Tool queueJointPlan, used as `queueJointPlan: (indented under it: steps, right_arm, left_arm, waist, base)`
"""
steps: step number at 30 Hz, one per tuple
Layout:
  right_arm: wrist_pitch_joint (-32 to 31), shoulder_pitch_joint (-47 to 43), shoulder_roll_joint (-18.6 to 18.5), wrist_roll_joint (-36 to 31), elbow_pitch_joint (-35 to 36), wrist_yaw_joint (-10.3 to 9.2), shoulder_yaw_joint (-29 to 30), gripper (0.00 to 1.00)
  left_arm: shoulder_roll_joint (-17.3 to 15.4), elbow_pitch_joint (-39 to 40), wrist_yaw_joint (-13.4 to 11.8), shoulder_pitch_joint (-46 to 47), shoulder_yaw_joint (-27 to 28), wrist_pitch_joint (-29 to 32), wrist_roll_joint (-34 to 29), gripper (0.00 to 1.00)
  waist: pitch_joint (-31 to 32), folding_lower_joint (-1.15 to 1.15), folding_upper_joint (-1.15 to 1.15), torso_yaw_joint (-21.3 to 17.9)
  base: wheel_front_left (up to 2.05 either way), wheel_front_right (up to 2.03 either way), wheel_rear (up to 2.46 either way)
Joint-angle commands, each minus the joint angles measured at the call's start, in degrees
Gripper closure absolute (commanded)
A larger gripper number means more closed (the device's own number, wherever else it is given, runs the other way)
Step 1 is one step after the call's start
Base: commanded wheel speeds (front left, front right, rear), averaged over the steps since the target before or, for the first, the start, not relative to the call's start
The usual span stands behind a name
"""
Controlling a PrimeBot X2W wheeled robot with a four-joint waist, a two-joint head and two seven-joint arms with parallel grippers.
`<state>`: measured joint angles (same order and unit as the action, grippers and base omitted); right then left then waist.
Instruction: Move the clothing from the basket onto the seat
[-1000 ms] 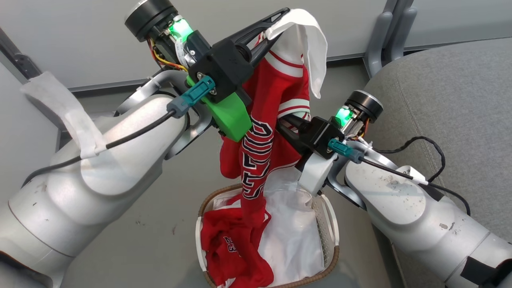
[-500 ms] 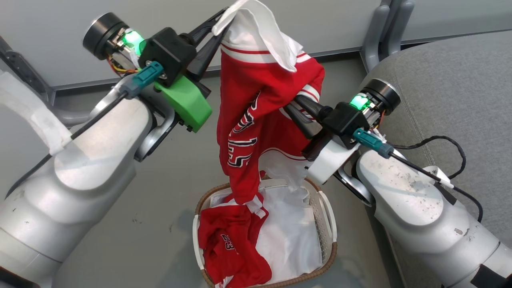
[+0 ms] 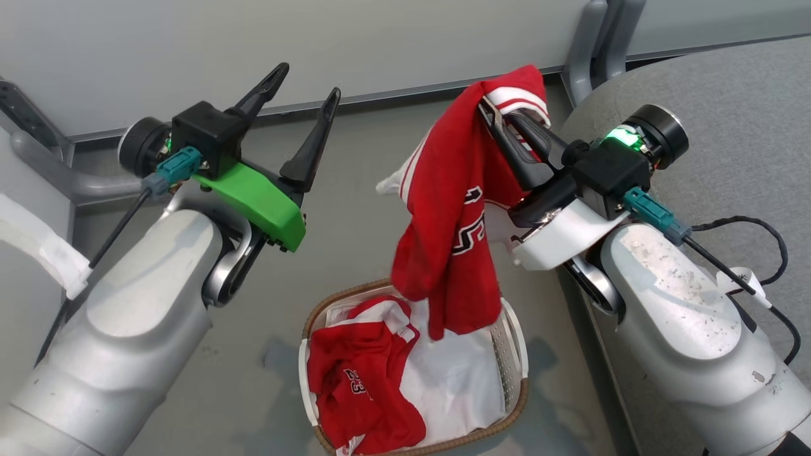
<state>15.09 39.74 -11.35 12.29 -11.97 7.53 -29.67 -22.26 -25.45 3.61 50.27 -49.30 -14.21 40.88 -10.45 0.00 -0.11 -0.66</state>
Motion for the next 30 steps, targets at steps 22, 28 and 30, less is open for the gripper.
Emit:
queueJointPlan:
  steps: [22, 28, 30]
  right_arm:
    - [0.12, -3.82, -1.69, -3.47, 2.43, -0.08, 10.23, 1.0]
    - [0.12, -4.33, -1.82, -4.01, 3.11, -0.08, 12.85, 1.0]
    - [0.12, -4.61, -1.86, -4.21, 3.42, -0.08, 13.74, 1.0]
  left_arm:
    - [9.52, 6.22, 2.53, -20.02, 14.17, -0.94, -12.83, 0.0]
    - [10.45, 6.61, 3.36, -20.4, 15.27, -0.95, -15.7, 0.0]
    - [10.6, 6.66, 3.47, -20.27, 15.28, -0.95, -16.4, 0.0]
  waist:
    - [-2.23, 0.0, 0.11, -4.7]
    - [-3.57, 0.0, 0.11, -10.09]
    - [-4.13, 0.0, 0.11, -12.12]
  base:
    - [0.0, 0.0, 0.0]
    - [0.0, 0.0, 0.0]
    - [0.0, 0.0, 0.0]
